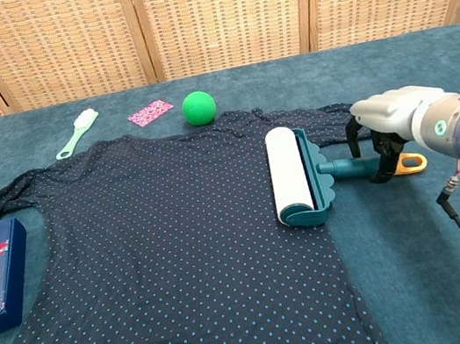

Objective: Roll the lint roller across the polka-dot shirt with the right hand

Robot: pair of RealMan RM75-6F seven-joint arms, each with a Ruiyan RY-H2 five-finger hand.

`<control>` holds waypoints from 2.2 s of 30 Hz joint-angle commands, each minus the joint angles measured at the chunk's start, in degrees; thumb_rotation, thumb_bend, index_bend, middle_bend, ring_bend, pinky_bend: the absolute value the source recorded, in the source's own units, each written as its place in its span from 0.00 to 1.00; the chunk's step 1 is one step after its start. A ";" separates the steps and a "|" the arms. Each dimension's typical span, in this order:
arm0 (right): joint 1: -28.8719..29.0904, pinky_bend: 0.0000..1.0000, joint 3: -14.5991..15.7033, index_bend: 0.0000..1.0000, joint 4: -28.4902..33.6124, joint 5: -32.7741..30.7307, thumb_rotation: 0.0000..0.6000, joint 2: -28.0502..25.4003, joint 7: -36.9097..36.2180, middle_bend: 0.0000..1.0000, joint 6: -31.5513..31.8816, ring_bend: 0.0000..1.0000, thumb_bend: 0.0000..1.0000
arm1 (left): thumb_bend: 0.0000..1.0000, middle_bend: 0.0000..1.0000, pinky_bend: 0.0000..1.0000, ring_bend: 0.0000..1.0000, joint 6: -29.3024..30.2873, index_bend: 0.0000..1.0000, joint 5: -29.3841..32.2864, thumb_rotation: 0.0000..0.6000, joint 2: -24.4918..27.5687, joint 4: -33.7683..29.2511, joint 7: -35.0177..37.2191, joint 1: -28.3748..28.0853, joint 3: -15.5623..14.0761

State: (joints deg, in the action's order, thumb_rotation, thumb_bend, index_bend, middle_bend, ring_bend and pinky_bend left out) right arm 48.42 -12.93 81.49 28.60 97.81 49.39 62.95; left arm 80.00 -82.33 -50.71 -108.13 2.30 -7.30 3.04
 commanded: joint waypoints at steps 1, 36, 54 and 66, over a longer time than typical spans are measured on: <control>0.21 1.00 -0.13 0.45 -0.87 0.45 1.00 0.81 -0.60 1.00 0.11 1.00 0.43 | 0.00 0.00 0.00 0.00 -0.09 0.00 0.12 1.00 0.03 0.05 0.07 -0.06 0.05; 10.76 1.00 -0.67 0.71 -0.04 0.38 1.00 -2.02 20.16 1.00 2.24 1.00 0.81 | 0.00 0.00 0.00 0.00 -2.71 0.00 1.54 1.00 0.08 0.53 1.00 -1.51 0.30; 15.38 1.00 4.53 0.72 -6.14 1.42 1.00 4.72 31.83 1.00 4.98 1.00 0.82 | 0.00 0.00 0.00 0.00 -4.18 0.00 2.79 1.00 0.73 1.27 3.61 -2.20 0.76; 18.95 1.00 4.56 0.72 -1.31 2.45 1.00 10.94 40.60 1.00 9.99 1.00 0.82 | 0.00 0.00 0.00 0.00 -3.65 0.00 2.57 1.00 0.95 1.15 3.99 -1.97 0.71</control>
State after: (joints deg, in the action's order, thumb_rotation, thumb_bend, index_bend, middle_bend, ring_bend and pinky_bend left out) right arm 66.75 -8.16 79.66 31.14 107.89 89.08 72.27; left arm 76.33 -79.76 -49.77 -106.99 6.29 -9.27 3.75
